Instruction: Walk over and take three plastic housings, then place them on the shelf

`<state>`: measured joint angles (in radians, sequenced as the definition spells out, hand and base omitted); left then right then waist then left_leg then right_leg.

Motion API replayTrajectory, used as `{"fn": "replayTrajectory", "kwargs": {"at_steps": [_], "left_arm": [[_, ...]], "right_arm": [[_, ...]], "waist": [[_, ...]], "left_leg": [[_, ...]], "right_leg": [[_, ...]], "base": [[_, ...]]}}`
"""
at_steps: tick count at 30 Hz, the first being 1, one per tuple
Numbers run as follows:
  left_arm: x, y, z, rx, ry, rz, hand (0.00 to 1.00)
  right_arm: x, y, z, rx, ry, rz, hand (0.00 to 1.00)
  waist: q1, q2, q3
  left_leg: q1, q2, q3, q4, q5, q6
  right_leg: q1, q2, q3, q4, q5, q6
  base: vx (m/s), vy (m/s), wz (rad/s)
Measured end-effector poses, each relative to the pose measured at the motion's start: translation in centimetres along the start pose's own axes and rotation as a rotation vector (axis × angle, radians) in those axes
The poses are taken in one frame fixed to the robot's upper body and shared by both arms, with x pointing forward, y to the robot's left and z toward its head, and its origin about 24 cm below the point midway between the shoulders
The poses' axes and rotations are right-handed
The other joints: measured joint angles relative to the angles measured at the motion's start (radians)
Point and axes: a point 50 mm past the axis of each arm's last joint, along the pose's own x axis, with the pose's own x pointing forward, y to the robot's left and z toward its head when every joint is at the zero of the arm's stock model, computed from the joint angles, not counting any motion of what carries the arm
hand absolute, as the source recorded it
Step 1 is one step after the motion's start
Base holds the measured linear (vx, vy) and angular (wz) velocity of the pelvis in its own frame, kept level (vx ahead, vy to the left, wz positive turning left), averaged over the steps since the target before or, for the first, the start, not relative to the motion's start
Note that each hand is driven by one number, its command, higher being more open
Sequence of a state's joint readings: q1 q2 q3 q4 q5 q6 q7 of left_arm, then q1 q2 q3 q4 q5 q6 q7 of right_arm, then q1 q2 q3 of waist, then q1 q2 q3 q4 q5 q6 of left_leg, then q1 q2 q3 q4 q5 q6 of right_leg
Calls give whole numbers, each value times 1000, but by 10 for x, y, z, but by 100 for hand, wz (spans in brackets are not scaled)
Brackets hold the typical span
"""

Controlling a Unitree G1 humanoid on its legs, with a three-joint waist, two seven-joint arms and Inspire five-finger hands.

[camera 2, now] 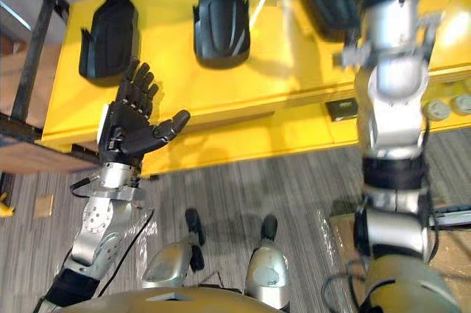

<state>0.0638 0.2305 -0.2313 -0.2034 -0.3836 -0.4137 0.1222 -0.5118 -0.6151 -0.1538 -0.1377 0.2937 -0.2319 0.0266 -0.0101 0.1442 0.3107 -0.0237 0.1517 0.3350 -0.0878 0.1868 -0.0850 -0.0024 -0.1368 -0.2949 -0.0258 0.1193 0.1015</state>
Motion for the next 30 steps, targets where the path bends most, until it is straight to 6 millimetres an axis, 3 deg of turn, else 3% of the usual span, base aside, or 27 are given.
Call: {"fn": "replayTrajectory", "kwargs": {"at_steps": [4,7,9,17,21,30], "left_arm": [[-2,8,8,45,-24,47,100],[-8,15,6,55,-1,78,100],[-12,17,2,61,39,91,100],[-20,21,-9,149,150,76,100],[-23,24,-17,157,195,86,100],[-24,30,-19,172,208,161,100]], "right_arm": [[-64,9,-26,23,198,-16,100],[-98,16,-40,48,321,-51,100],[-110,18,-43,50,365,-54,100],[-113,23,-36,50,332,-59,100],[-116,30,-34,1,331,-94,100],[-154,31,-28,-99,406,-304,100]], "waist": [[-29,-15,-58],[-43,-41,-86],[-43,-55,-94],[-42,-89,-133],[-38,-91,-146],[-55,-88,-160]], "left_leg": [[40,4,19,-1,-21,-11],[58,11,29,-1,-29,-19],[70,16,34,-1,-33,-24],[76,15,31,-1,-36,-28],[80,15,33,-1,-40,-27],[23,16,76,-1,-41,-24]], "right_leg": [[45,7,11,-32,2,2],[64,14,13,-50,0,7],[75,18,16,-51,-1,6],[82,16,9,-51,-1,6],[81,16,8,-57,-5,0],[0,15,40,-56,8,3]], "base": [[89,-34,-13],[37,-22,-11],[27,-16,-9],[3,0,0],[0,0,0],[22,-2,-10]]}}
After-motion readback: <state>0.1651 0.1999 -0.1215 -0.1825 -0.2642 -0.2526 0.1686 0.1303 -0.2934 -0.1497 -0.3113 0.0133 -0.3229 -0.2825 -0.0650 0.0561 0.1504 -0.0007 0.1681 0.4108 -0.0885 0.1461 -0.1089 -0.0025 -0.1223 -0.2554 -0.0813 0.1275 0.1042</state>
